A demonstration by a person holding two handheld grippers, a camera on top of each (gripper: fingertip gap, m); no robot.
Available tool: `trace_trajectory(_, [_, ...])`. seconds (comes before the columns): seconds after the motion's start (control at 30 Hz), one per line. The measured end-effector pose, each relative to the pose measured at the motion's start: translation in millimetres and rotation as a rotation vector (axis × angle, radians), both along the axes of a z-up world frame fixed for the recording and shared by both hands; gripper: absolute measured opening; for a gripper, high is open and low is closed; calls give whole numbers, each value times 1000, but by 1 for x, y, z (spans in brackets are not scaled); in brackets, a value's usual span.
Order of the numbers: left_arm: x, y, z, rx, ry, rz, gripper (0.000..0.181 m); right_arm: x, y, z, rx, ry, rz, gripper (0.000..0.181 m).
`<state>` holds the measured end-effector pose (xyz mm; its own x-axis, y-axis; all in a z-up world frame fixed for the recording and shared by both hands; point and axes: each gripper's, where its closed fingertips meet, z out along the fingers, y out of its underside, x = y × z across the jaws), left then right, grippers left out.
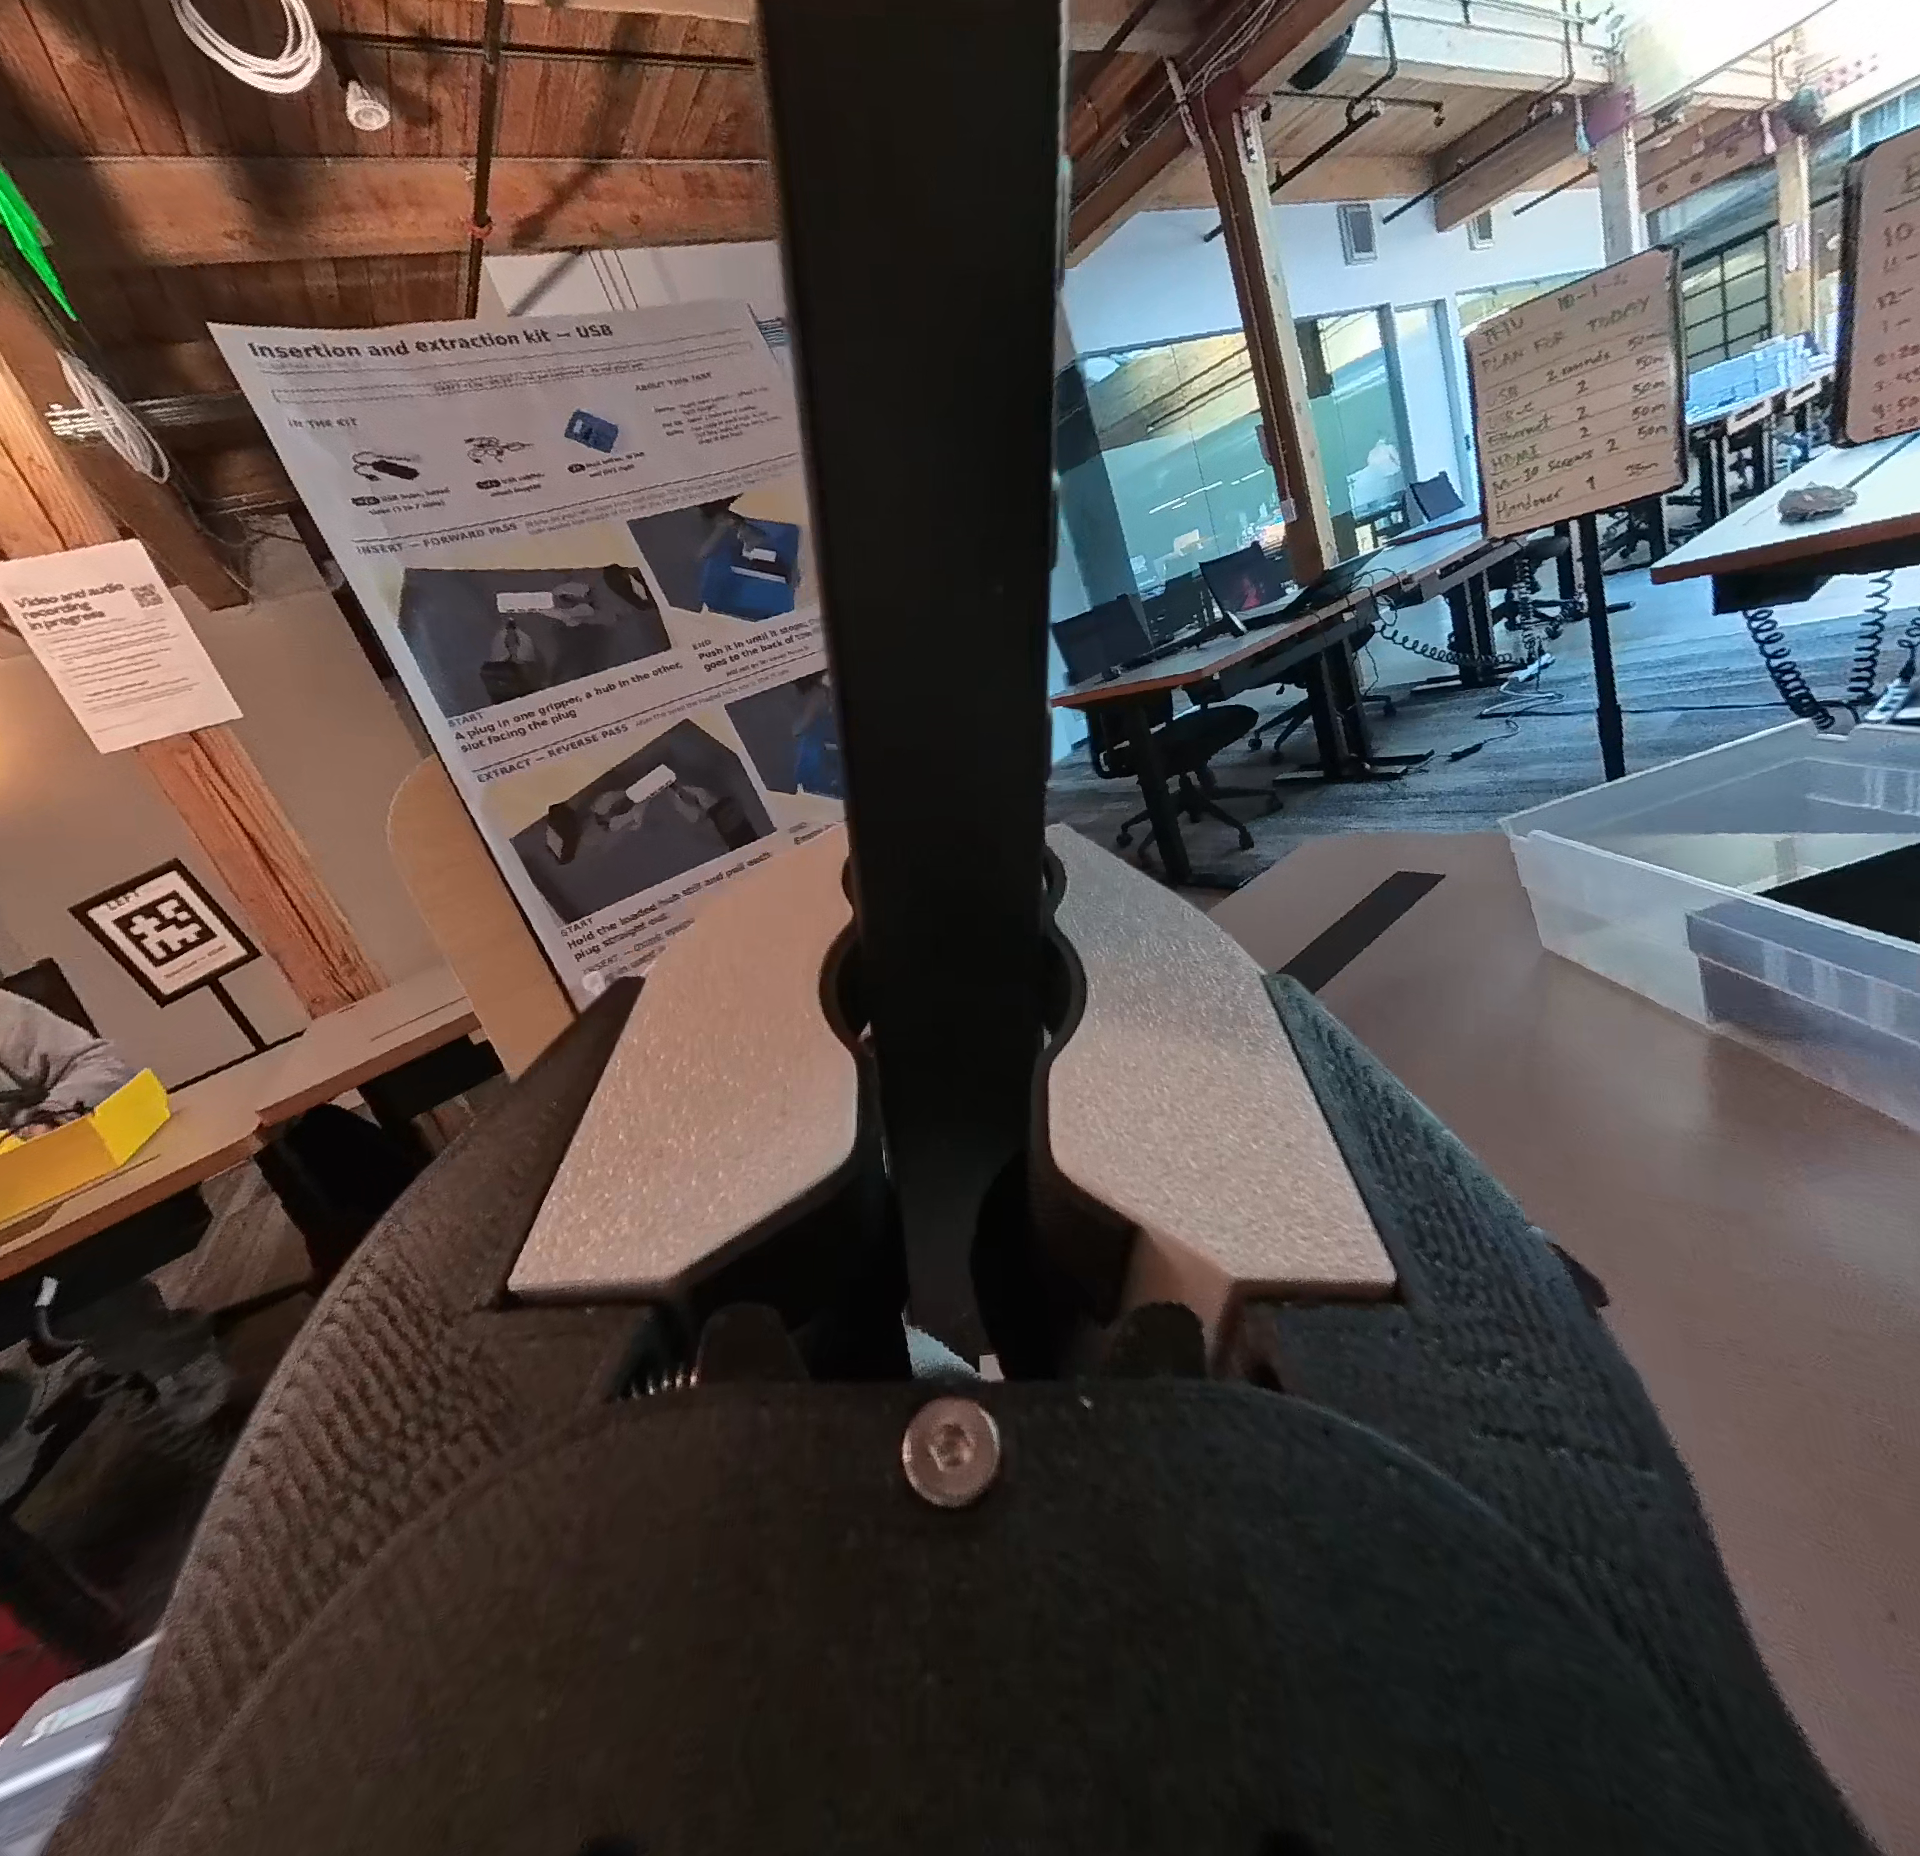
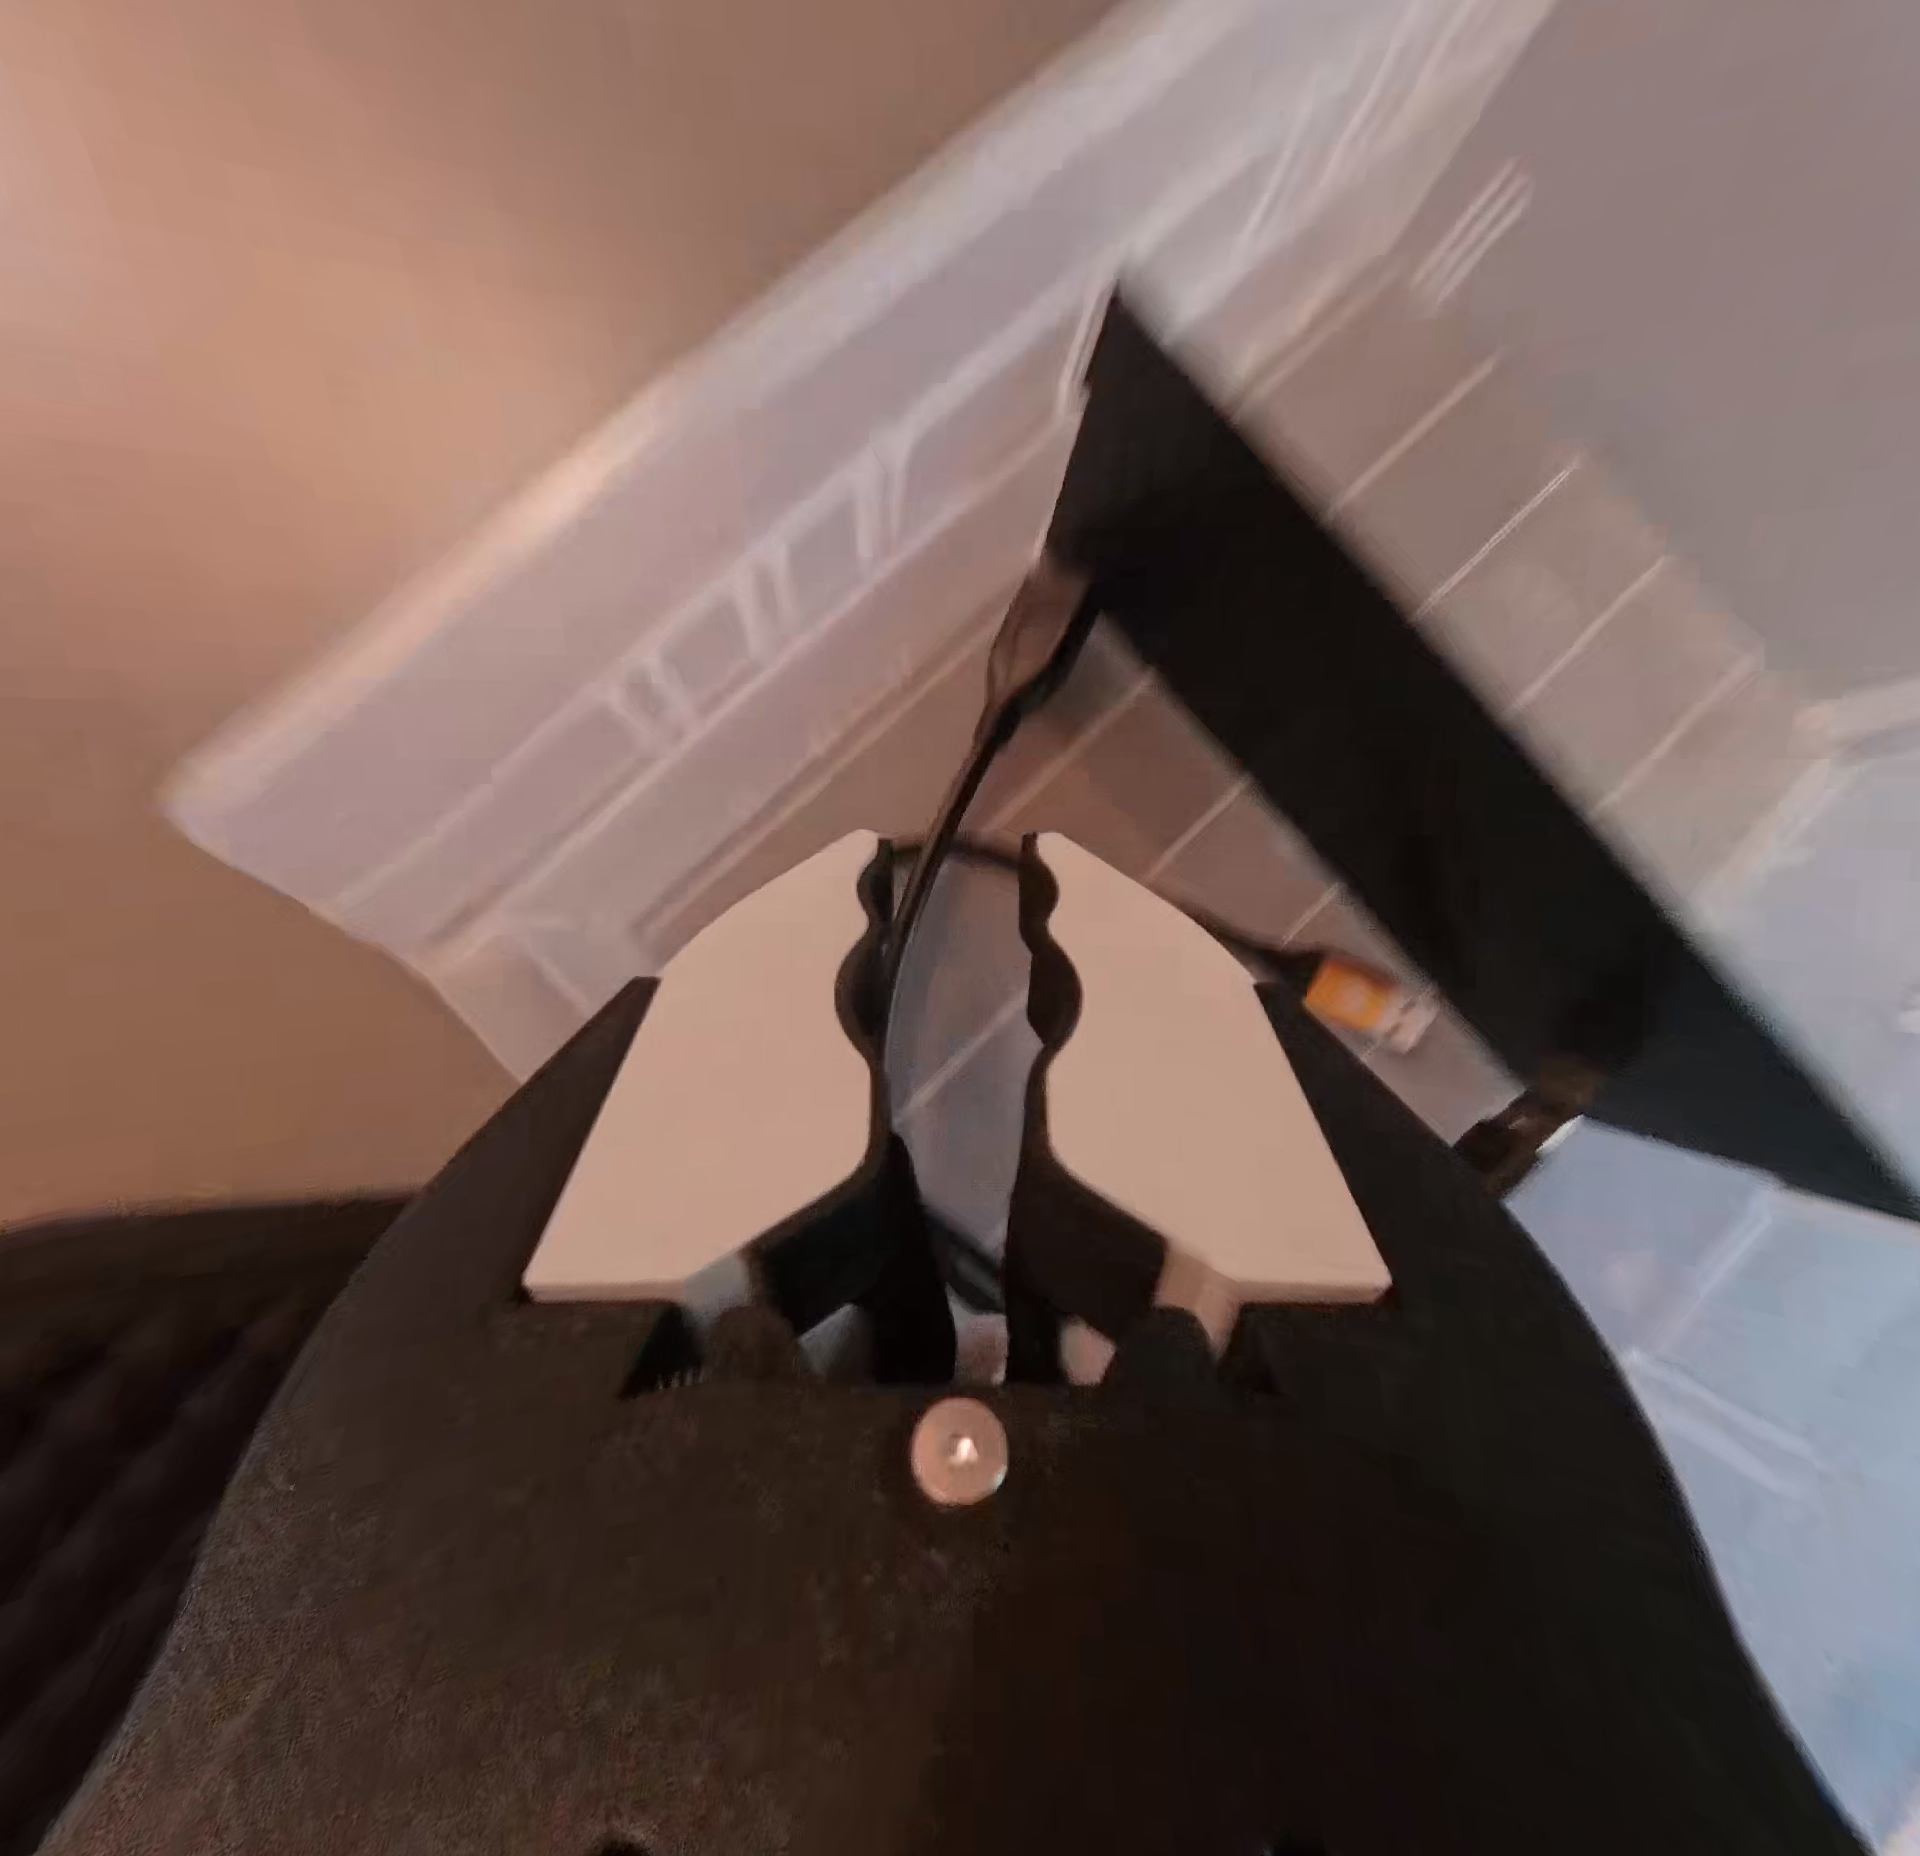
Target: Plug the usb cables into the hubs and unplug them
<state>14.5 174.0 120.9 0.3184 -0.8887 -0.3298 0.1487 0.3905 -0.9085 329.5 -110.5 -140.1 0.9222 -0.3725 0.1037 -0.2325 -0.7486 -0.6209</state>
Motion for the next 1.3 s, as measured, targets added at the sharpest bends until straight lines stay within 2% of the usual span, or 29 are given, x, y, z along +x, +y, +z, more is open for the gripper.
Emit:
trace_trajectory(0.07, [2,-4,1,-31,-13,-47,27,14,12,42,202,-163,-43,24])
trace_trajectory(0.13, [3,-11,5,-111,-52,-151,27,11,27,91,460,-327,-23,30])
trace_trajectory(0.2, [5,-21,8,-217,-91,-296,27,-16,45,137,754,-439,90,53])
trace_trajectory(0.3, [13,-37,4,-330,-78,-484,26,-78,73,176,1108,-442,333,61])
trace_trajectory(0.43, [35,-63,-14,-381,39,-624,27,-171,113,172,1269,-109,681,72])
trace_trajectory(0.5, [48,-86,-24,-379,109,-706,27,-207,128,167,1304,24,780,78])
trace_trajectory(0.67, [72,-153,-59,-308,337,-908,27,-260,154,159,1274,164,927,82])
trace_trajectory(0.73, [79,-175,-77,-276,447,-948,27,-276,152,157,1258,248,1013,68])
trace_trajectory(0.77, [83,-183,-85,-261,491,-946,27,-282,147,155,1248,279,1066,38])
trace_trajectory(0.8, [85,-187,-86,-263,500,-943,28,-279,146,151,1233,290,1057,27])
trace_trajectory(0.87, [87,-185,-86,-269,531,-896,43,-268,144,150,1235,224,1031,25])
trace_trajectory(0.93, [77,-173,-89,-230,622,-813,58,-251,138,160,1307,160,965,25])
trace_trajectory(1.03, [39,-140,-93,-128,798,-628,62,-238,125,173,1399,208,919,24])
trace_trajectory(1.07, [21,-124,-96,-107,863,-540,62,-236,126,173,1394,205,902,24])
trace_trajectory(1.13, [-21,-81,-113,-101,1022,-282,68,-235,129,170,1368,152,882,24])
trace_trajectory(1.2, [-67,-47,-146,-221,1225,-83,78,-235,130,173,1371,123,871,24])
trace_trajectory(1.27, [-101,-41,-183,-433,1421,-50,76,-236,129,176,1392,133,867,24])
trace_trajectory(1.3, [-106,-40,-195,-506,1480,-60,71,-235,128,177,1395,132,861,24])
